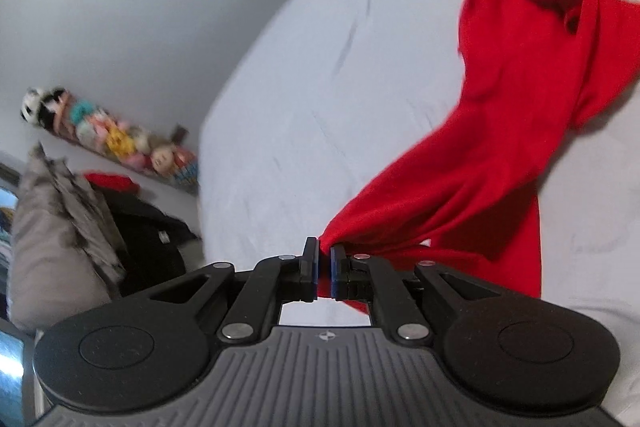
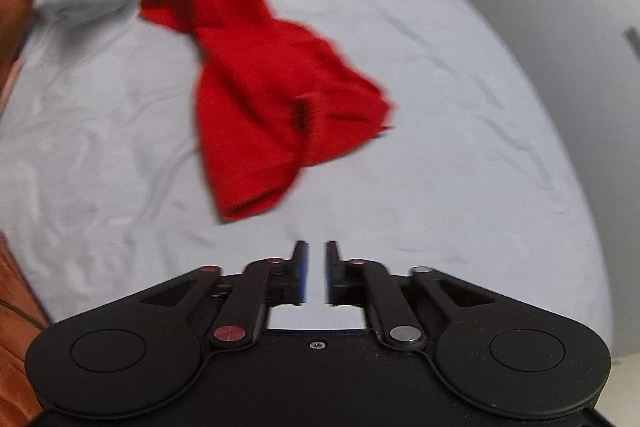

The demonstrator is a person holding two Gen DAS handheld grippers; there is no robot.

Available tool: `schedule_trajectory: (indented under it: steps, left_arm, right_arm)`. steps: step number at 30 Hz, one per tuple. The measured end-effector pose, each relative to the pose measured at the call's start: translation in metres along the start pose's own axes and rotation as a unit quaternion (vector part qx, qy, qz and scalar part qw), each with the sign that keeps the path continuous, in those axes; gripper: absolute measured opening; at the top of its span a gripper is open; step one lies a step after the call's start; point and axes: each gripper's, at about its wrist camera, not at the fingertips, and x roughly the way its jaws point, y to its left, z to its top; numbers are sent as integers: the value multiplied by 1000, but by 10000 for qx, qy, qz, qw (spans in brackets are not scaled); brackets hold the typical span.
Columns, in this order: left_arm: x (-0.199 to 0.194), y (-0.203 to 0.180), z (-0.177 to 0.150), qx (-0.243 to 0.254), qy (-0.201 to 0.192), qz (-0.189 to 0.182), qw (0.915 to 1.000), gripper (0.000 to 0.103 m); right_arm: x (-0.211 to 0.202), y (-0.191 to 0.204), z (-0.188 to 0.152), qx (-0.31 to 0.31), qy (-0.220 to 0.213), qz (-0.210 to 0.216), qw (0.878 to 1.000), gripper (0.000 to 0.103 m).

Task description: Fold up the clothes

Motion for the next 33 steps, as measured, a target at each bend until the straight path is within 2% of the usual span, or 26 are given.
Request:
schedule_trajectory:
  steps: [4, 6, 11, 13, 14, 15, 16, 17, 21, 23, 28, 31, 33]
  left_arm:
    - [11, 5, -14, -115, 178, -37, 9998, 7]
    - [13, 7, -18, -137, 214, -69, 9997, 7]
    - [21, 14, -29, -261, 224, -190, 9992, 7]
    - [22, 13, -32, -295, 212, -224, 9991, 7]
    - [23, 12, -33, -307, 200, -236, 9990, 7]
    - [23, 12, -34, -326, 186, -255, 9990, 7]
    - [24, 13, -37, -366, 165, -284, 9988, 7]
    - [24, 13, -38, -418, 143, -318, 9985, 7]
    - [28, 17, -44, -728, 69, -525, 9959, 7]
    - [30, 17, -46, -854, 38, -664, 9941, 15]
    - [19, 4, -47, -966, -116, -903, 9911, 37]
    - [-1, -6, -49, -1165, -323, -1253, 9847, 44]
    - [-9, -13, -50, -1340, -344, -1520, 9787, 44]
  right_arm:
    - [42, 19, 31, -245, -132, 196, 9994, 30]
    - [50, 21, 44, -501, -337, 143, 9981, 48]
    - [73, 25, 84, -1082, -633, 356, 9915, 49]
    - [91, 29, 100, -1326, -508, 370, 9892, 46]
    - [100, 30, 105, -1427, -428, 338, 9883, 40]
    - [110, 30, 109, -1483, -322, 285, 9880, 28]
    - [120, 30, 113, -1525, -208, 229, 9878, 21]
    - [125, 29, 115, -1521, -128, 201, 9881, 9]
    - [136, 18, 116, -1245, 170, 215, 9918, 4]
    - [136, 13, 114, -1099, 243, 94, 9936, 4]
    - [128, -12, 105, -701, 479, -594, 9946, 1]
    - [125, -24, 100, -521, 624, -764, 9938, 1]
    - [120, -28, 99, -372, 554, -674, 9955, 1]
